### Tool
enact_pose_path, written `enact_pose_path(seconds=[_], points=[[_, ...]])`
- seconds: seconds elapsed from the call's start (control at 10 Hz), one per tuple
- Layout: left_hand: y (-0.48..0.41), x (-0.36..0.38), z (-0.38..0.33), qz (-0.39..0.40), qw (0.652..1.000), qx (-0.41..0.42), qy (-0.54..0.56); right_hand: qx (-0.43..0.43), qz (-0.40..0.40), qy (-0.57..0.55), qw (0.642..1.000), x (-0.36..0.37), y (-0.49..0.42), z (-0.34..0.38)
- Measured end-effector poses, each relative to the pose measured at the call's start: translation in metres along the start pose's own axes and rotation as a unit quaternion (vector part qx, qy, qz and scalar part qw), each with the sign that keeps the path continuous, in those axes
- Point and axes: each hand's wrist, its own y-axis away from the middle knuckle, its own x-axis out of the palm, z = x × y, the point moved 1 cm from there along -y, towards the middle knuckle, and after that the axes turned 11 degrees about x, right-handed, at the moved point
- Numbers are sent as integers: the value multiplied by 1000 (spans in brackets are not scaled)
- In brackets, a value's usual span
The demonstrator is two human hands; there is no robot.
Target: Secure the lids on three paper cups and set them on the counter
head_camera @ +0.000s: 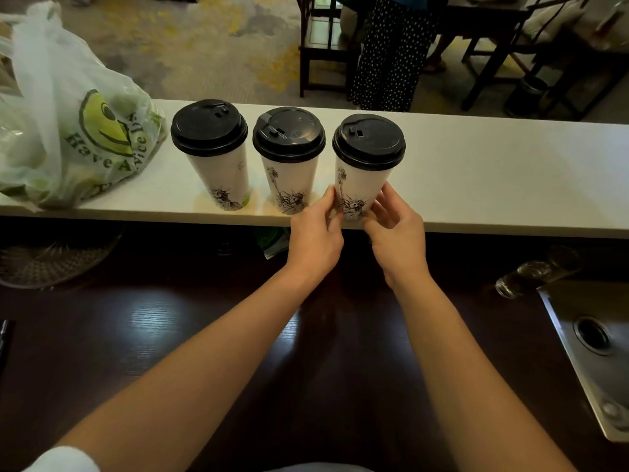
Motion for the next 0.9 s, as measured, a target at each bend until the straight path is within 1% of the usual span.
enact_pose_path(seconds=[0.1,0.3,0.5,0.6,0.7,0.8,0.9], points=[[-1,2,2,14,1000,-3,14,3,8,2,1000,-1,-2,-1],[-3,4,4,33,999,5,-2,9,24,19,999,-1,-5,-3],[-7,4,7,63,998,-2,-5,27,44,-6,999,-1,-3,0],[-6,2,12,53,998,-15,1,39,36,-13,999,-2,-1,-1],[-4,-2,17,62,997,-49,10,60,18,-20,998,-3,1,1],[7,-9,15,68,997,-41,9,64,5,-14,998,-7,8,-1],[28,-20,11,74,995,-53,37,37,-44,74,996,-10,20,-6]])
